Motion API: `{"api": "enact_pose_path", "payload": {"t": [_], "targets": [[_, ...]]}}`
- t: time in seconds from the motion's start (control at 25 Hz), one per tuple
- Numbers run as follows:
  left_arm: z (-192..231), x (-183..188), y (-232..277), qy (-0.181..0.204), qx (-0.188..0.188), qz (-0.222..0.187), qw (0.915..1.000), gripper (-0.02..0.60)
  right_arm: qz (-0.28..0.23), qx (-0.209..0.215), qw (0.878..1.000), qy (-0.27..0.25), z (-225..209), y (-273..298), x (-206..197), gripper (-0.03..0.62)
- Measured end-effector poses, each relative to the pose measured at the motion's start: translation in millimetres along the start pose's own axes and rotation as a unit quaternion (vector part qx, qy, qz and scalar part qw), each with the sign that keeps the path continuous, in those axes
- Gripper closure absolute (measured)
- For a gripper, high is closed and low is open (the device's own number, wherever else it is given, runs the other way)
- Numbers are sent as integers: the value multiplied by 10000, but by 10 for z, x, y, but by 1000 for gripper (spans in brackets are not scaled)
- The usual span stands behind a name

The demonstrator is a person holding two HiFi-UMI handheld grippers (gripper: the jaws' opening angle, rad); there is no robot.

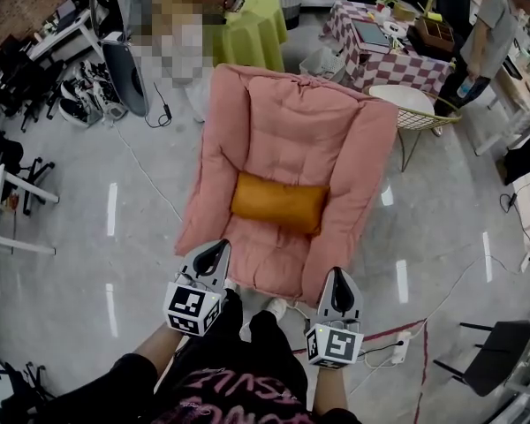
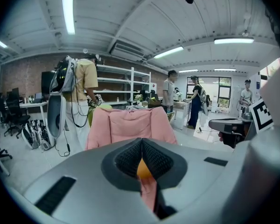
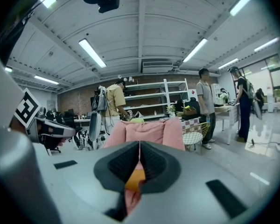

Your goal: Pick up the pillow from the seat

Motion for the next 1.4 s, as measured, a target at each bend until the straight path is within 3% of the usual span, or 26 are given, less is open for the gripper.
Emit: {"api": "enact_pose_path", "payload": {"t": [0.56, 1.4], "targets": [[474, -144, 210, -282, -147, 158, 9994, 572, 49, -196, 9997, -140, 305, 295, 0, 572], [1012, -531, 755, -681, 25, 487, 9965, 572, 518, -158, 9980, -312, 492, 964, -376, 572]]}}
Point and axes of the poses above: the fingertips, and each gripper's own axes: y forward along the fingers, z to its left, x out of its top, the point moved 9 cm from there along -y, backward along the fingers, and after that the axes turned 4 degrees about -x, right-handed, at the moved point
